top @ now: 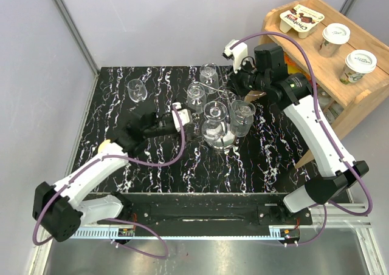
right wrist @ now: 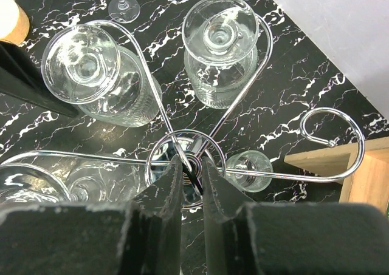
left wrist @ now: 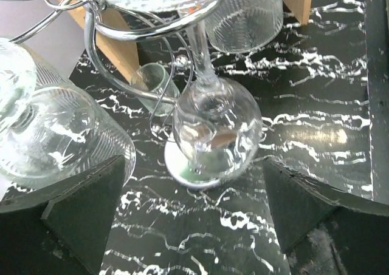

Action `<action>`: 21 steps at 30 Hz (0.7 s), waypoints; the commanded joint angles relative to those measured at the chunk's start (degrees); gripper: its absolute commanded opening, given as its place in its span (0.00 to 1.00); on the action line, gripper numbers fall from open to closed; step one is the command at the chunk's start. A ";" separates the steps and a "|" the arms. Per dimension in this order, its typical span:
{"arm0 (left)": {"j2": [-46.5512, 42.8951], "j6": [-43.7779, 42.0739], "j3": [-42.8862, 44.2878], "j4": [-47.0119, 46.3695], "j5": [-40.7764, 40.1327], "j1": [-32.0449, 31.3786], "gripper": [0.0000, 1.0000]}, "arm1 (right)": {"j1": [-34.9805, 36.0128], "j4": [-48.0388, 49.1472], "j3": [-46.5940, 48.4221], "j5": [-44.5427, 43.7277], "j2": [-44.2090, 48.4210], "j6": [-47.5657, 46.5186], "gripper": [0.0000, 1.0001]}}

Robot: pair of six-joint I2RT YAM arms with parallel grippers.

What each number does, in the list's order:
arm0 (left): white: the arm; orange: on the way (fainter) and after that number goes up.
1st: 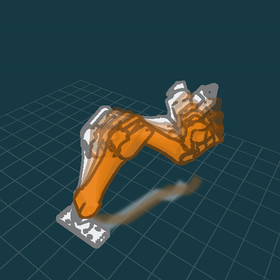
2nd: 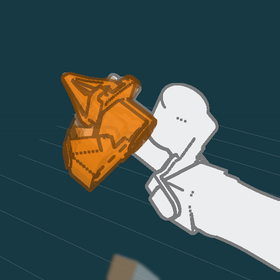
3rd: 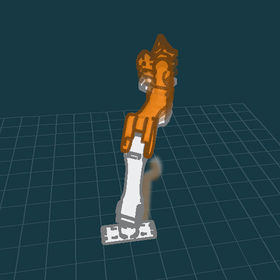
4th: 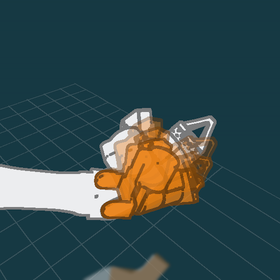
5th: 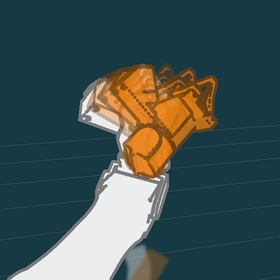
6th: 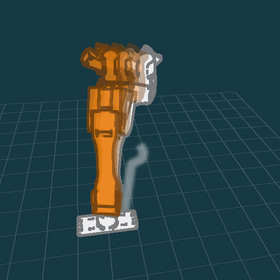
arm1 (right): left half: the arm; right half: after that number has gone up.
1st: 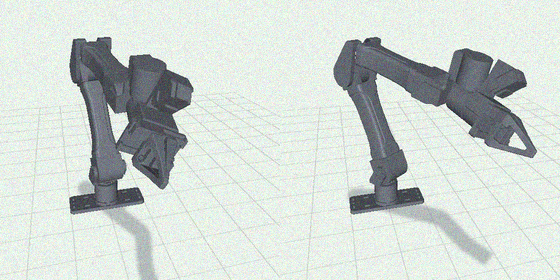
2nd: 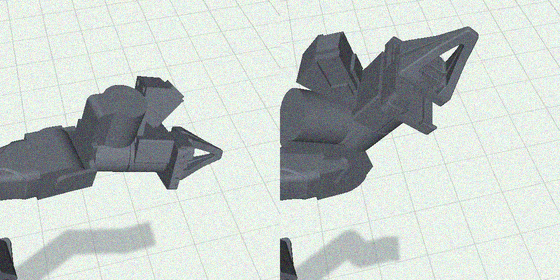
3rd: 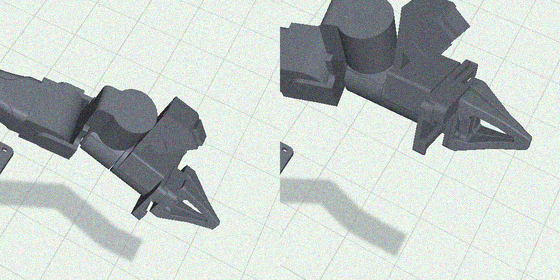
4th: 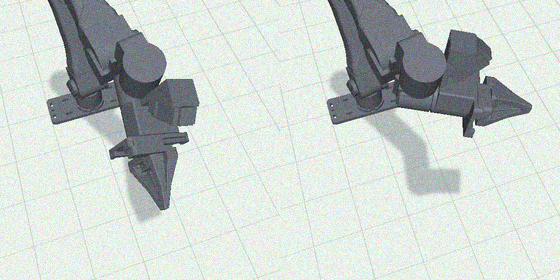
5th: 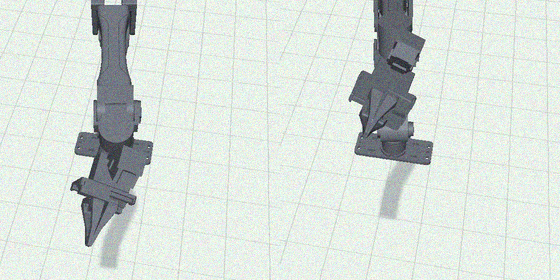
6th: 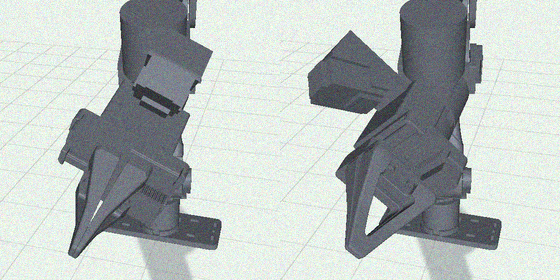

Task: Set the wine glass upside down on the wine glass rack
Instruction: Turn the wine glass upside down at the wine rack, then adjust the wine rack at the center of the board.

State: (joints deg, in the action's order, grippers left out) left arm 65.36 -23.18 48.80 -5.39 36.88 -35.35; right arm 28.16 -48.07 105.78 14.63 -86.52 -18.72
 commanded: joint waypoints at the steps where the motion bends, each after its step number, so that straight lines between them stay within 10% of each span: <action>1: -4.45 -10.82 6.13 25.49 -2.69 0.55 0.99 | -0.04 -3.95 1.36 1.18 1.80 -2.11 0.23; 21: -10.08 -14.88 14.40 43.53 -23.96 2.66 0.99 | 0.05 -3.96 8.57 0.84 -4.71 -3.16 0.47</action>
State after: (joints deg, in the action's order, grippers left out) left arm 56.27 -36.77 60.42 37.15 17.15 -33.10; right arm 28.16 -53.04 110.98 15.92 -90.08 -22.04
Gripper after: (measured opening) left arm 0.987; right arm 0.452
